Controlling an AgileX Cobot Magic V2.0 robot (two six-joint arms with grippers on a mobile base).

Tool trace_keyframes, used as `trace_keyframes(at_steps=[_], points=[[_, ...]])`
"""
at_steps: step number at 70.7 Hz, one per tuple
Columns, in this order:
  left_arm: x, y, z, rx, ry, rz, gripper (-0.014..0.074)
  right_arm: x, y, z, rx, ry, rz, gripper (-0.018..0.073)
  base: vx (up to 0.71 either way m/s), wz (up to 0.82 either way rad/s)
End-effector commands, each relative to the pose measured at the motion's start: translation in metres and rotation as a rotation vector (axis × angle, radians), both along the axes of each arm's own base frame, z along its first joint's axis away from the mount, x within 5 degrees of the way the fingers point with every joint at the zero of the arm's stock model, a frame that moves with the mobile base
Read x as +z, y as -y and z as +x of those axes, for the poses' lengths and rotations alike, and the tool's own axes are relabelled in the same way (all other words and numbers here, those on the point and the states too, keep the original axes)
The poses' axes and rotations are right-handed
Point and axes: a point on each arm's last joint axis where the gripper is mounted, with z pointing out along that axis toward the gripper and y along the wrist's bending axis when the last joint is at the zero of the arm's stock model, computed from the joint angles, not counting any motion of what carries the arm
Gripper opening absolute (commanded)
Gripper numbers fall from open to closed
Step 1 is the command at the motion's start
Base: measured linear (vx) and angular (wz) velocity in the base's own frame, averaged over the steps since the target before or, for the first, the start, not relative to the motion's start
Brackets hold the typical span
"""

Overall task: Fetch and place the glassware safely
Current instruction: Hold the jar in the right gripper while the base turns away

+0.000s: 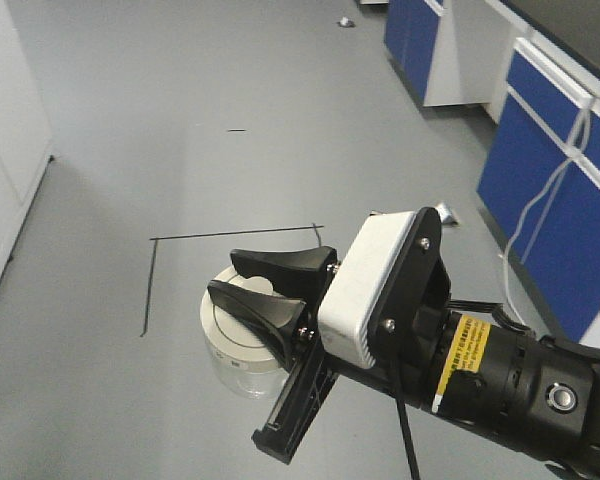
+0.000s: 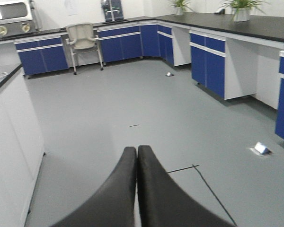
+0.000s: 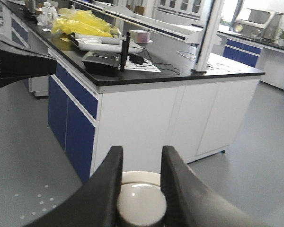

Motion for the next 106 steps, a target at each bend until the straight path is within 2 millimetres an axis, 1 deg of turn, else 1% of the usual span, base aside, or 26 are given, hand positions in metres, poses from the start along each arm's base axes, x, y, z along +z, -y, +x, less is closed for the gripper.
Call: trace_keyframes(at_steps=[1, 23, 44, 106], points=[[0.0143, 0.0007, 0.0004, -0.008, 0.089, -0.015, -0.0007, 0.0246, 0.0011, -0.0044, 0.031, 0.074, 0.123, -0.0003, 0.1, 0.34], [0.0143, 0.0007, 0.0004, -0.008, 0.089, -0.015, -0.0007, 0.0246, 0.0011, -0.0044, 0.031, 0.074, 0.123, -0.0003, 0.13, 0.23], [0.0143, 0.0007, 0.0004, -0.008, 0.089, -0.015, -0.0007, 0.0246, 0.0011, -0.0044, 0.031, 0.074, 0.123, -0.0003, 0.23, 0.05], [0.0143, 0.0007, 0.0004, -0.008, 0.089, -0.015, -0.0007, 0.0246, 0.0011, -0.0044, 0.031, 0.074, 0.123, -0.0003, 0.38, -0.03]])
